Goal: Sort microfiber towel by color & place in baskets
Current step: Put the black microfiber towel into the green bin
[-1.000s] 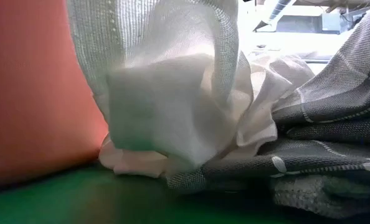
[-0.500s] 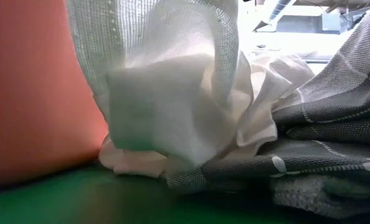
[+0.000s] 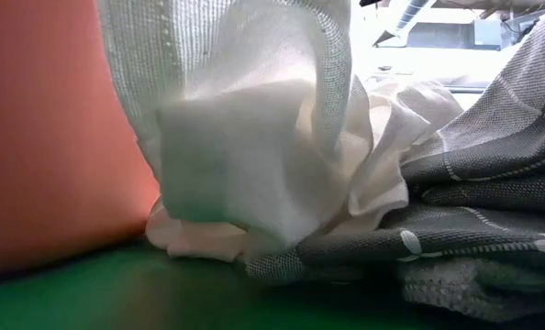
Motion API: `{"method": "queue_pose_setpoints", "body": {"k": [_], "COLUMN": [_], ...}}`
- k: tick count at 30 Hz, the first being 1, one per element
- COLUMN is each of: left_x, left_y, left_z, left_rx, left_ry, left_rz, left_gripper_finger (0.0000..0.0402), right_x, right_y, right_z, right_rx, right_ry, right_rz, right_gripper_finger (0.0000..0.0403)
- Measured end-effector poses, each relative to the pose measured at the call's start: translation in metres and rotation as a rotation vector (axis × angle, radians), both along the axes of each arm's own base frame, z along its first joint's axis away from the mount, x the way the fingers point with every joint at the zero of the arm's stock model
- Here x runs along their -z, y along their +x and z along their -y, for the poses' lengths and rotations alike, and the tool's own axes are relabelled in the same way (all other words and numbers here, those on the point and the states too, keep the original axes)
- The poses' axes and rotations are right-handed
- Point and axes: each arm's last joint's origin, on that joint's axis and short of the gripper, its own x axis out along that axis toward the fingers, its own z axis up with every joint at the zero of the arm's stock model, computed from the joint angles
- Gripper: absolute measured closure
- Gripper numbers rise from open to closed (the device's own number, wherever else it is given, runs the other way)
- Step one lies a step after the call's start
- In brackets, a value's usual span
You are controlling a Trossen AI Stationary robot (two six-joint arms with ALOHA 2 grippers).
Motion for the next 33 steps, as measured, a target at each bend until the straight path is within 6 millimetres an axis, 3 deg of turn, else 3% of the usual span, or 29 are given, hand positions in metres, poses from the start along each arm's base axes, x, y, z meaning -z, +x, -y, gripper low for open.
{"method": "queue_pose_setpoints", "body": {"k": [9, 17, 21, 26, 33], "left_x": [-0.036, -0.05, -0.029, 0.01, 0.051], "left_y": [-0.009, -0.02, -0.024, -0.031, -0.037], "left_z": [-0.005, 0.012, 0.026, 0.049, 0.063], "left_rx": [0.081, 0.337, 0.527, 0.584, 0.59], "left_ry": [0.197, 0.149, -0.037, -0.274, -0.246], "left_rz": [0.238, 0.296, 0.212, 0.045, -0.199], "left_gripper_finger": [0.0158, 0.0158, 0.0158, 0.0158, 0.0159], "right_x": [0.005, 0.004, 0.004, 0.004, 0.002], "right_y": [-0.003, -0.003, -0.003, -0.003, -0.001], "right_z": [-0.001, -0.001, -0.001, -0.001, -0.001], "right_rx": [0.015, 0.018, 0.022, 0.022, 0.008], "right_ry": [0.035, 0.04, 0.045, 0.044, 0.019], "right_rz": [-0.045, -0.037, -0.034, -0.034, -0.019], "right_gripper_finger": [0.0112, 0.0112, 0.0112, 0.0112, 0.0112]}}
